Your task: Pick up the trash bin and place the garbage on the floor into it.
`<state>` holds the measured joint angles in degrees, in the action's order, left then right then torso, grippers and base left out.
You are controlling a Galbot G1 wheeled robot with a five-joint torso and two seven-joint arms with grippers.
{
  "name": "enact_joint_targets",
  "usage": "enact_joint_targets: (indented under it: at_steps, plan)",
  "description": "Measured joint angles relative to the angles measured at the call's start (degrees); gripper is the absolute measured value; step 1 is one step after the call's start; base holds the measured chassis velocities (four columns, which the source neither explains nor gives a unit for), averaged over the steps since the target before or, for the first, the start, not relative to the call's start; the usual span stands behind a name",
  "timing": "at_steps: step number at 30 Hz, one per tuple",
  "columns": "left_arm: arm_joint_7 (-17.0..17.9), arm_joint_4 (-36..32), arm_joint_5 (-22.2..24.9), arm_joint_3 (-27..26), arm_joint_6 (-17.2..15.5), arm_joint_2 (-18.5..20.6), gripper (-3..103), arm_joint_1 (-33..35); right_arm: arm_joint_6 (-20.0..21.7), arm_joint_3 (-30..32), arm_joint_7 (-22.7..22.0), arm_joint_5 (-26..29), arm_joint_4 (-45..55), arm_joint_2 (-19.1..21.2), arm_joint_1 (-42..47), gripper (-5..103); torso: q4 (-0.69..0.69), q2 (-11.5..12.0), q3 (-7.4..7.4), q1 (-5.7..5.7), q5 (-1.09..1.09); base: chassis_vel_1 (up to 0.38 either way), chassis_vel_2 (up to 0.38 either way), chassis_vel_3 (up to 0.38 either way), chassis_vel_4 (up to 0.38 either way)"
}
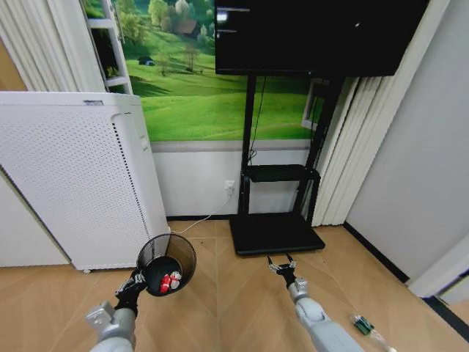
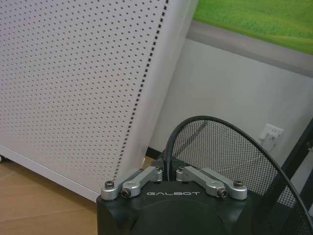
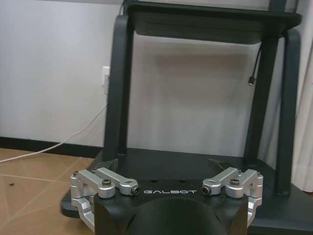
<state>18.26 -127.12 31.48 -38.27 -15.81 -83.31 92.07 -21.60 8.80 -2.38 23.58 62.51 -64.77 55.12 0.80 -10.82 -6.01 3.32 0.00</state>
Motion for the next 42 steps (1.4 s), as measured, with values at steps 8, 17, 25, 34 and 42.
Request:
enact_joint_targets:
  at_steps: [8, 17, 25, 34, 42]
  plan:
    - [-0.1, 1.4, -0.3, 0.5, 0.0, -0.7, 6, -0.9, 0.1, -0.9, -0.2, -0.6, -0.6, 0.4, 0.0, 100, 0.0, 0.0, 0.0, 0.0, 0.02, -0.277, -0.282, 0.28, 0.265]
    - [-0.1, 1.6, -0.2, 0.5, 0.0, -0.8, 6, -1.1, -6.5, -0.6, 4.5, -8.1, -6.3, 1.5, -0.6, 100, -0.01, 0.0, 0.01, 0.0, 0.02, -0.3, -0.322, 0.32, 0.312]
    - [-0.4, 1.7, 0.2, -0.3, 0.1, -0.5, 6, -0.2, -11.7, -1.5, 10.7, -12.3, -18.4, 9.2, 0.7, 100, -0.02, 0.0, 0.01, 0.0, -0.03, -0.006, -0.024, 0.033, -0.011]
    - [-0.4, 2.1, 0.4, 0.1, 0.2, -0.5, 6, -0.5, -9.7, -0.5, 3.1, -14.4, -17.6, 12.6, 7.8, 100, -0.01, 0.0, 0.01, 0.0, 0.0, 0.04, 0.034, -0.041, -0.031]
    - [-1.0, 3.0, 0.2, 0.1, 0.7, -0.9, 6, 0.2, -8.5, 5.0, 6.0, -14.2, -9.1, 14.6, 19.0, 100, 0.02, 0.0, 0.01, 0.0, -0.01, 0.0, 0.0, 0.0, 0.0]
